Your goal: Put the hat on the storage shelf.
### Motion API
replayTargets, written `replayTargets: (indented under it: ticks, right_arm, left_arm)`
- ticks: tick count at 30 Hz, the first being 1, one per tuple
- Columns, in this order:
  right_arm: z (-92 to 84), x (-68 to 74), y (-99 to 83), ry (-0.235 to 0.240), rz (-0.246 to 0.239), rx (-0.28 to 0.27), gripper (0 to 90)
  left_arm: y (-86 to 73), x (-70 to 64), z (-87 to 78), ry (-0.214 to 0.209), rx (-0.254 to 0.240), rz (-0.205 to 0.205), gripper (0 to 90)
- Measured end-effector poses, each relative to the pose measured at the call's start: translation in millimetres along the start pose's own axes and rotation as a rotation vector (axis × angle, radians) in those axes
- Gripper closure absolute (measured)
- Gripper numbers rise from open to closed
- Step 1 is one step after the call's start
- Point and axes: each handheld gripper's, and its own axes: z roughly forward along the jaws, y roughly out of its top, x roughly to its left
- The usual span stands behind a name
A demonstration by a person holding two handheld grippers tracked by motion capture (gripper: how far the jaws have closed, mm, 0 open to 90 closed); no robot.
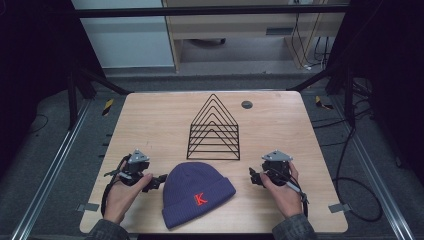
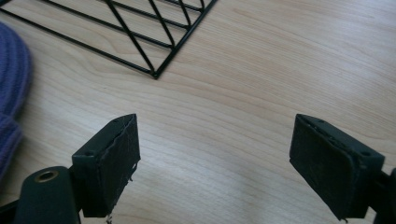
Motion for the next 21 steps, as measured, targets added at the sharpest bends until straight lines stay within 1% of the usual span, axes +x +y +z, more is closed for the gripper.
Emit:
replayTargets:
  ticks: [1,2,3,4,5,6,7,8,9,10,11,12,13,14,15,16,17,18,19,20,21]
  right_arm:
    - [0.0,0.0,0.0,0.0,0.0,0.0,16.2]
    - [-3.5,3.6,1.3,0.017,-0.034,0.003,16.2]
    - [-5.8,5.8,1.8,0.02,-0.041,0.003,16.2]
    - [-8.3,7.3,2.1,0.026,-0.057,-0.002,16.2]
    - [-11.4,9.2,2.0,0.035,-0.067,-0.007,16.2]
    - [-11.4,9.2,2.0,0.035,-0.067,-0.007,16.2]
    - [-14.5,11.0,2.0,0.042,-0.072,-0.013,16.0]
    - [-17.4,12.5,1.6,0.054,-0.083,-0.019,15.0]
    - [-19.9,13.3,1.0,0.065,-0.094,-0.021,14.3]
    - [-21.5,13.9,-0.7,0.076,-0.114,-0.007,13.4]
    - [-20.7,13.4,-1.5,0.068,-0.116,0.008,12.8]
    - [-19.5,11.4,-2.0,0.052,-0.111,0.018,13.5]
    - [-19.5,11.4,-2.0,0.052,-0.111,0.018,13.5]
    - [-19.2,10.5,-2.1,0.045,-0.1,0.02,14.8]
    - [-19.2,10.8,-1.8,0.04,-0.109,0.016,14.6]
    - [-20.0,11.0,-2.4,0.027,-0.13,0.013,14.7]
    - [-20.0,9.9,-3.8,0.025,-0.138,0.012,14.9]
    - [-20.0,9.9,-3.8,0.025,-0.138,0.012,14.9]
    - [-20.1,8.3,-5.5,0.024,-0.126,0.015,15.1]
    - [-20.0,4.7,-8.6,0.023,-0.098,0.02,15.3]
    - [-19.3,3.1,-9.6,0.018,-0.094,0.021,15.3]
  left_arm:
    - [0.0,0.0,0.0,0.0,0.0,0.0,11.6]
    - [1.2,-2.3,-1.2,0.005,0.002,0.012,11.6]
    - [4.0,-7.2,-3.0,0.004,0.019,0.035,11.5]
    - [5.7,-10.4,-3.5,0.002,0.023,0.036,11.3]
    - [5.7,-10.4,-3.5,0.002,0.023,0.036,11.3]
    - [8.0,-13.7,-4.8,0.003,0.038,0.048,11.3]
    - [10.8,-16.9,-6.8,0.014,0.058,0.065,11.3]
    - [14.0,-20.1,-9.1,0.033,0.061,0.081,11.3]
    - [16.9,-23.0,-11.5,0.048,0.057,0.082,11.1]
    - [22.6,-26.3,-15.5,0.053,0.052,0.079,9.4]
    - [25.2,-27.5,-16.5,0.052,0.059,0.077,9.1]
    - [27.9,-27.7,-16.9,0.06,0.067,0.087,8.4]
    - [27.9,-27.7,-16.9,0.06,0.067,0.087,7.6]
    - [30.9,-26.9,-16.3,0.077,0.071,0.103,7.6]
    - [33.4,-25.5,-16.3,0.087,0.078,0.106,6.8]
    - [37.0,-22.0,-17.6,0.087,0.069,0.101,6.8]
    - [39.2,-20.1,-18.4,0.076,0.071,0.099,7.1]
    - [39.2,-20.1,-18.4,0.076,0.071,0.099,7.4]
    - [41.9,-18.3,-19.4,0.063,0.077,0.107,7.4]
    - [46.2,-15.9,-21.1,0.041,0.087,0.126,7.4]
    - [49.1,-14.6,-22.2,0.035,0.094,0.125,7.6]
